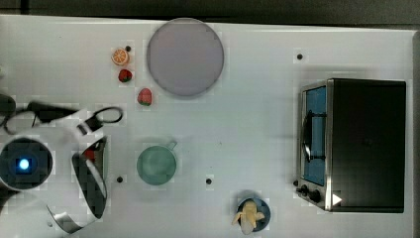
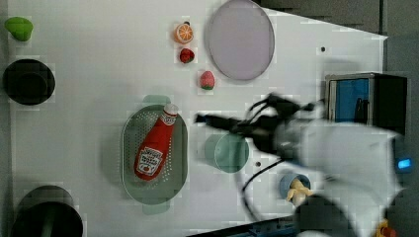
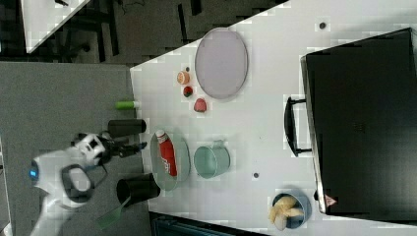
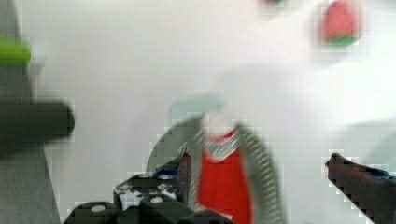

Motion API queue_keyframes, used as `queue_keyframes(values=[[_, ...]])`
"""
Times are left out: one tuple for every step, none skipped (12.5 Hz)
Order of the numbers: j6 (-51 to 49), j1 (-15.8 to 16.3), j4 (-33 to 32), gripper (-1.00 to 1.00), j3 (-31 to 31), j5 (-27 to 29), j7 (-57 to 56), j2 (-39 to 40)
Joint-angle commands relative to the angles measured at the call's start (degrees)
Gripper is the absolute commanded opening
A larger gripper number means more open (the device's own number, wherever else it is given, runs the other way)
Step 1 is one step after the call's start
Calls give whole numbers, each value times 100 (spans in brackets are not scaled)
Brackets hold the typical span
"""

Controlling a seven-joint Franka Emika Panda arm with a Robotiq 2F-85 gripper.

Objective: Pick Ketchup from the table and place it in strainer.

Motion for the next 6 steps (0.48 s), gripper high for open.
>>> queue_keyframes(values=[[-1074,-752,577,100,-857,259,346,-342],[-1615,-863,825,100,-1172,259,330,-459],[-2089,-948,1101,100,-1508,255,329,-551],[-2537,-1009,1374,100,-1843,235,329,-623],[-2961,-1038,1642,100,-2158,188,329,-671],[-3413,-1043,1887,100,-2426,59,329,-695]])
